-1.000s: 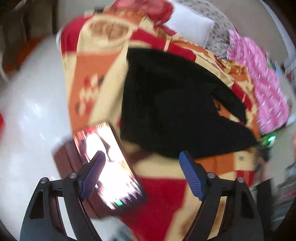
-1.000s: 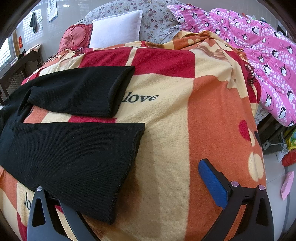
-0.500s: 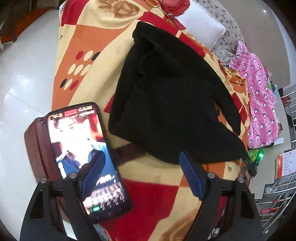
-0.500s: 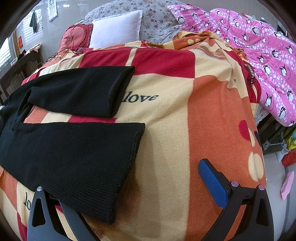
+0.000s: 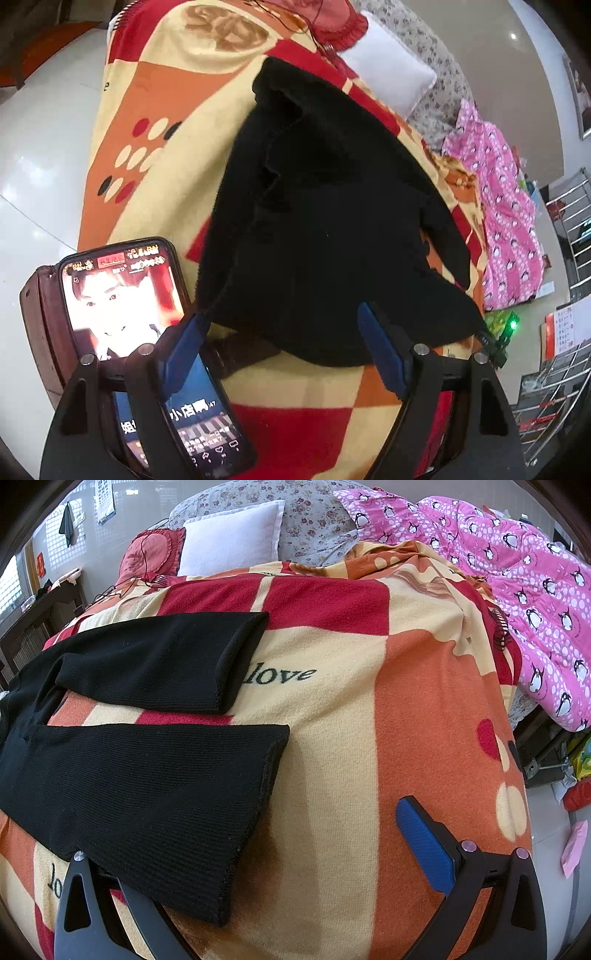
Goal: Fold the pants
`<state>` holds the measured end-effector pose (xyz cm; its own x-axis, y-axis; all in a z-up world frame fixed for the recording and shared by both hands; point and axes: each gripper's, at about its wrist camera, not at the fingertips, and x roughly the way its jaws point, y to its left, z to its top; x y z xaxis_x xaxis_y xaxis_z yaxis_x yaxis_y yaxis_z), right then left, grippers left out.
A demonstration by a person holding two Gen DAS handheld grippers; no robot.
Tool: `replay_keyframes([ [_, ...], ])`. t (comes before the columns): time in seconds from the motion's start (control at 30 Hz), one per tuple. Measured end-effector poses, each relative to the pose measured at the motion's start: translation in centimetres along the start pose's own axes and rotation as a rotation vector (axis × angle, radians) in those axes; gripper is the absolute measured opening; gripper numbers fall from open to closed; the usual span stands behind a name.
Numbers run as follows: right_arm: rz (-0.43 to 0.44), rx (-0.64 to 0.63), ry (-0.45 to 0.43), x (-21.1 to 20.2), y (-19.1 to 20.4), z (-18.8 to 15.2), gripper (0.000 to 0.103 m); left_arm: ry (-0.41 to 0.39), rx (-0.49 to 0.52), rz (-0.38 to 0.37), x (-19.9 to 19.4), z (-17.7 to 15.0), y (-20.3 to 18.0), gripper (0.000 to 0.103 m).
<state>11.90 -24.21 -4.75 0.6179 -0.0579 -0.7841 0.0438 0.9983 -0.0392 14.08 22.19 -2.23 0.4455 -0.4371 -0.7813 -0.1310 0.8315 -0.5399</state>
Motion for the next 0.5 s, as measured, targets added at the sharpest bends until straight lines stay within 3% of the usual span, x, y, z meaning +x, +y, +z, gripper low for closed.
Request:
replay_keyframes([
  [0.07,0.000,0.000,0.000,0.0,0.0,0.0,0.103,-0.017,0.001,-0.006,0.0,0.0,0.1,0.079],
  [0.17,0.000,0.000,0.000,0.0,0.0,0.0,0.103,-0.038,0.007,-0.016,-0.1,0.2,0.0,0.062],
  [0.23,0.000,0.000,0.000,0.0,0.0,0.0,0.103,-0.051,0.028,-0.015,-0.2,0.3,-0.4,0.044],
  [0.33,0.000,0.000,0.000,0.0,0.0,0.0,0.103,-0.060,0.063,0.004,-0.1,0.3,-0.9,0.031],
  [0.5,0.000,0.000,0.000,0.0,0.0,0.0,0.103,-0.117,0.150,0.076,-0.6,-0.1,-1.8,0.028],
])
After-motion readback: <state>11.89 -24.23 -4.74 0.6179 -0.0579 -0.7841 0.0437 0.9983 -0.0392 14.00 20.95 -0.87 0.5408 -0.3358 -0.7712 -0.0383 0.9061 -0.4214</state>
